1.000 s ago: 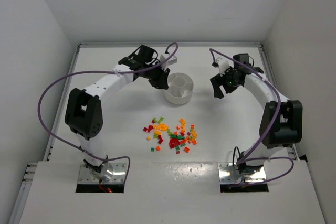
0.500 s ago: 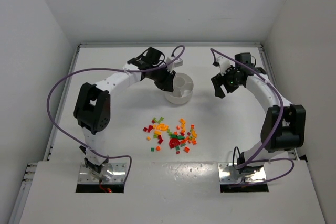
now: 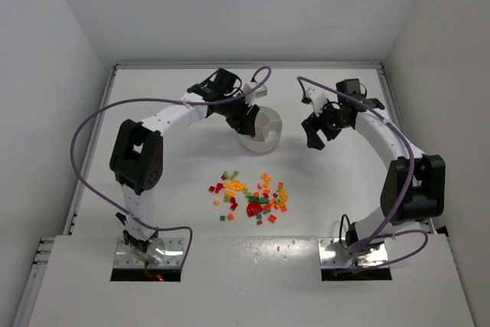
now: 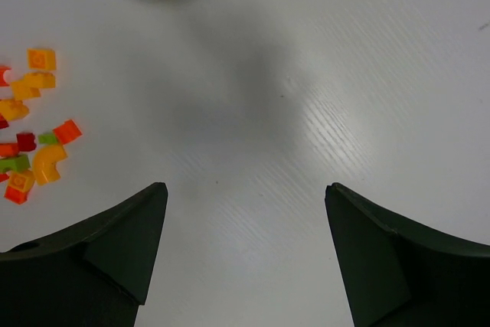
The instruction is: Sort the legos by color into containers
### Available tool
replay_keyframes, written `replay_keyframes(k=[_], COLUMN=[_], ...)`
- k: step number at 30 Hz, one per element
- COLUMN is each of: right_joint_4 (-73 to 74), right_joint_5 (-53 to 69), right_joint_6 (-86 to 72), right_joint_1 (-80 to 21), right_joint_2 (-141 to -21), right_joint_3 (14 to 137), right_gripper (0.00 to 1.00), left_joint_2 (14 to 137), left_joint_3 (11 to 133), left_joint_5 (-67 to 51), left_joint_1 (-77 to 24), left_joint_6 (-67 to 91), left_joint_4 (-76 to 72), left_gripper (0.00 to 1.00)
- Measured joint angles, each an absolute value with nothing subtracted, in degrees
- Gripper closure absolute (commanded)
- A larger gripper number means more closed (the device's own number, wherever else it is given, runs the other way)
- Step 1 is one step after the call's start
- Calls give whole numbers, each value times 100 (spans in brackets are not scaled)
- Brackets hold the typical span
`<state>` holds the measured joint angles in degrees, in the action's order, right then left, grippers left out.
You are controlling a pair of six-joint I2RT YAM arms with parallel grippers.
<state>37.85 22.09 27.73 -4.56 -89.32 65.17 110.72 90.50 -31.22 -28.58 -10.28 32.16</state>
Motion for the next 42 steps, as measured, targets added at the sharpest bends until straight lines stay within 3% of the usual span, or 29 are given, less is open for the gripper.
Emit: replay_keyframes(k=[7,17,23,31,42], right_joint_4=[3885,4003,4414,5251,4980], right_joint_5=[2322,2578,3072,3601,3162], right_joint_6=[3011,3293,3953,4248,4668], right_joint_1=[-895,-1249,-2246,-3570,-4794], right_joint_2=[-8932,-8932,-8897,-9100,-8663], right_joint_3=[6517,6517,6536,6995,5905], right_gripper=[16,37,42,61,61], left_joint_2=[10949,10261,9649,9098,8335], left_joint_3=[9048,8433,8350,7609,6495], left_joint_5=[-3074,-3017,-3017,-3181,-3286], left_joint_1=[-2858,-2401,-1188,-329,-1], left_joint_6=[-1070,-681,-86,67,176], left_joint_4=[3199,2696,2377,2477,2349], left_gripper=[47,50,46,44,44])
